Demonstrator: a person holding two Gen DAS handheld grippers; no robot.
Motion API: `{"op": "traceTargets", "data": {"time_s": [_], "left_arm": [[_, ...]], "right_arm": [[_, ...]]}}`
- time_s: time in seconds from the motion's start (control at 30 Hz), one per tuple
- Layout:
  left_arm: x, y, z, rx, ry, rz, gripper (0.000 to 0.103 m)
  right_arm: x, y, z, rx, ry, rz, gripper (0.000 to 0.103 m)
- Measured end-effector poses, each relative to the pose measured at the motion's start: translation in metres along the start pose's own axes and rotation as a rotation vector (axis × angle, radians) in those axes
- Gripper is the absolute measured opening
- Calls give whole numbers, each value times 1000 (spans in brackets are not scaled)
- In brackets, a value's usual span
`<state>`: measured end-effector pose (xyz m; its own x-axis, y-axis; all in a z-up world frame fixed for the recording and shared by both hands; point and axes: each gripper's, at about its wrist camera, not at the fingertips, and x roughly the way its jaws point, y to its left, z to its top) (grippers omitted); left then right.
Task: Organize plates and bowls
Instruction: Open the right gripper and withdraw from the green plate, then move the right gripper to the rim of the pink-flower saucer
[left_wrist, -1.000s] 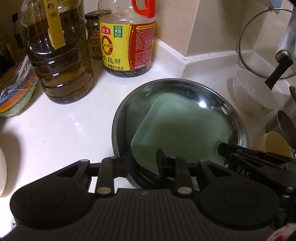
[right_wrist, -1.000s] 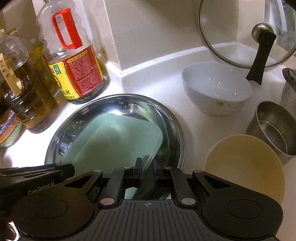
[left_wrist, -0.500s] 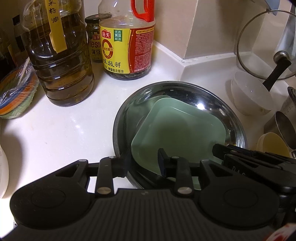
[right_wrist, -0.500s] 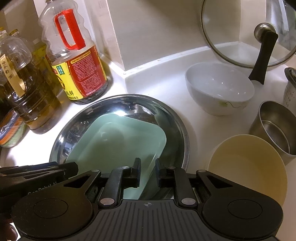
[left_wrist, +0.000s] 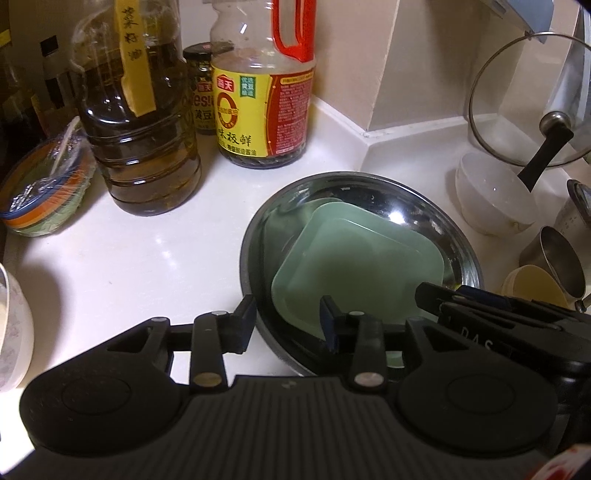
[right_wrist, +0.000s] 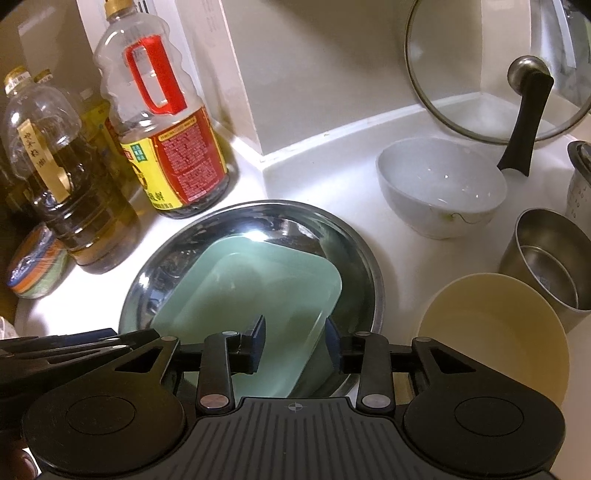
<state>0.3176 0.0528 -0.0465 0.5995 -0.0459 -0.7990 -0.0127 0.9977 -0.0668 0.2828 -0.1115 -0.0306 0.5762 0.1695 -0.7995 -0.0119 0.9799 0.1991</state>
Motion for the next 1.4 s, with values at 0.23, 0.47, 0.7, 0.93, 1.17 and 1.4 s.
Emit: {"op": "traceTargets", "data": {"time_s": [0.23,0.47,0.7,0.93,1.17,1.4], "left_arm": [[-20,6,-6,-13,-30,6,39],[-43,13,-16,-25,-55,25,50],[-64,26,-30,-54,-62,46,56],[-85,42,-45,-97,-65,76,60],[-100,61,-61,-143,-52,130,65],[-110,79,-76,-195,-37,182,66]], "right_arm": [[-14,4,-3,-6,-17,36,41],[-29,10,-7,-34,-24,71,47],[-44,19,-11,-77,-29,115,57],[-55,32,-20,-153,-15,180,64],[-61,47,-33,-223,39,264,67],[-59,59,-42,-256,72,330,67]]}}
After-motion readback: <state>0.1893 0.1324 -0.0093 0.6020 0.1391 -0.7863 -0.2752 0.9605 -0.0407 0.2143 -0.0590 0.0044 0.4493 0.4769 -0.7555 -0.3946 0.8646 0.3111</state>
